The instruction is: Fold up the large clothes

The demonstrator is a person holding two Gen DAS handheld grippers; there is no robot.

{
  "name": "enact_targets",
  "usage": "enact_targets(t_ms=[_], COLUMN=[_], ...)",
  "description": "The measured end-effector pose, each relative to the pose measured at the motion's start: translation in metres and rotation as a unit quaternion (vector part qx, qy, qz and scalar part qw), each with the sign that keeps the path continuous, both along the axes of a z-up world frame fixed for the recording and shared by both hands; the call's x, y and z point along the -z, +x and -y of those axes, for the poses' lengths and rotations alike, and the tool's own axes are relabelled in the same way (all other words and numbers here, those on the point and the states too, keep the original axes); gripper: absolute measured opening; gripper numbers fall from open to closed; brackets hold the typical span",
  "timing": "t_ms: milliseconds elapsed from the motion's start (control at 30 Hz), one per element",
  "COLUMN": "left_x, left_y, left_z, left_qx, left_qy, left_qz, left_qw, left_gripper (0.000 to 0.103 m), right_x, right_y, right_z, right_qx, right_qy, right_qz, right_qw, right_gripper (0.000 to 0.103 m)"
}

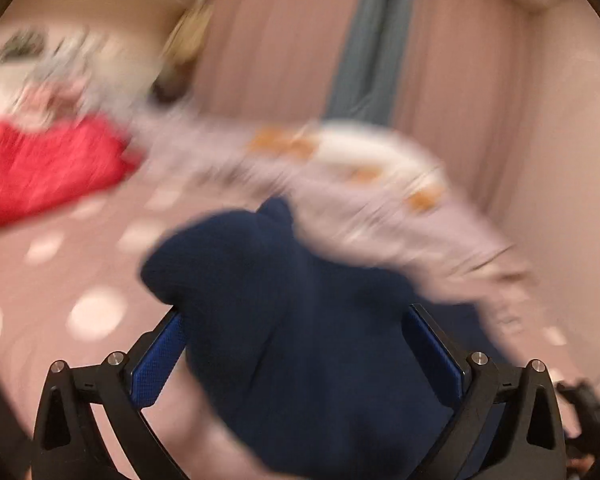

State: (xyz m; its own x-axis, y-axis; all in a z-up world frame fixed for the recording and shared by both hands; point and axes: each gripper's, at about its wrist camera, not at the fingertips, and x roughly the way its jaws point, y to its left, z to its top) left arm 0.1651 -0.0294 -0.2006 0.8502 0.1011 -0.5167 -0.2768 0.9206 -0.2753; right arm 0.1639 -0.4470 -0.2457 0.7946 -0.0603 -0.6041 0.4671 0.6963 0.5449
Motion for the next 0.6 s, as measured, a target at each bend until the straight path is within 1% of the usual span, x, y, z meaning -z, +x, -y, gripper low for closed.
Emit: enact_targets(t_ms=[33,67,133,167,200,233,267,300,333,367,433,500,567,600], left_x=[0.015,0.031,0.057,0.071,0.077,0.081,0.081,0.078,0.076,0.073,0.069,0.072,0.079,0.081], left_y=[0.01,0.015,0.019,0.022,0.022,0.021,0.02,0.017,0.013,0.01,0.001,-0.007,-0.011,-0.012], left_z=[-0.02,-0.042,-0.078,-0.095,-0.103,-0.107,-0.11,-0.111,-0.109,-0.106,-0.101,-0.104,-0.112,-0.114], left_qx=[-0.008,-0.026,-0.054,-0.066,-0.065,-0.055,-0.05,-0.055,-0.065,-0.074,-0.079,-0.086,-0.098,-0.104], left_qy=[-0.04,-0.092,-0.182,-0.214,-0.223,-0.231,-0.233,-0.229,-0.218,-0.195,-0.171,-0.175,-0.195,-0.197], left_qz=[-0.042,-0.069,-0.076,-0.091,-0.096,-0.09,-0.078,-0.07,-0.064,-0.056,-0.054,-0.052,-0.045,-0.04], left_qw=[0.9983,0.9931,0.9788,0.9704,0.968,0.9672,0.968,0.9693,0.9718,0.9764,0.9806,0.9794,0.9748,0.974], left_gripper=[0.103,0.103,0.103,0.103,0.103,0.103,0.103,0.103,0.103,0.103,0.103,0.103,0.103,0.103], right_x=[0.0,0.0,0.001,0.001,0.001,0.001,0.001,0.001,0.001,0.001,0.001,0.001,0.001,0.001], right_y=[0.002,0.004,0.007,0.009,0.011,0.014,0.016,0.017,0.019,0.02,0.021,0.02,0.019,0.018], right_z=[-0.002,-0.006,-0.01,-0.013,-0.017,-0.02,-0.023,-0.026,-0.028,-0.03,-0.032,-0.031,-0.032,-0.033], right_qx=[-0.002,-0.006,-0.012,-0.016,-0.02,-0.024,-0.028,-0.03,-0.032,-0.033,-0.032,-0.027,-0.024,-0.023], right_qy=[-0.003,-0.006,-0.008,-0.011,-0.016,-0.024,-0.031,-0.035,-0.039,-0.042,-0.047,-0.049,-0.051,-0.052], right_qz=[-0.002,-0.004,-0.007,-0.01,-0.014,-0.02,-0.024,-0.027,-0.03,-0.032,-0.036,-0.037,-0.038,-0.04], right_qw=[1.0,1.0,1.0,1.0,1.0,0.999,0.999,0.999,0.998,0.998,0.998,0.998,0.998,0.998], right_gripper=[0.087,0.087,0.087,0.087,0.087,0.087,0.087,0.087,0.087,0.087,0.087,0.087,0.087,0.087])
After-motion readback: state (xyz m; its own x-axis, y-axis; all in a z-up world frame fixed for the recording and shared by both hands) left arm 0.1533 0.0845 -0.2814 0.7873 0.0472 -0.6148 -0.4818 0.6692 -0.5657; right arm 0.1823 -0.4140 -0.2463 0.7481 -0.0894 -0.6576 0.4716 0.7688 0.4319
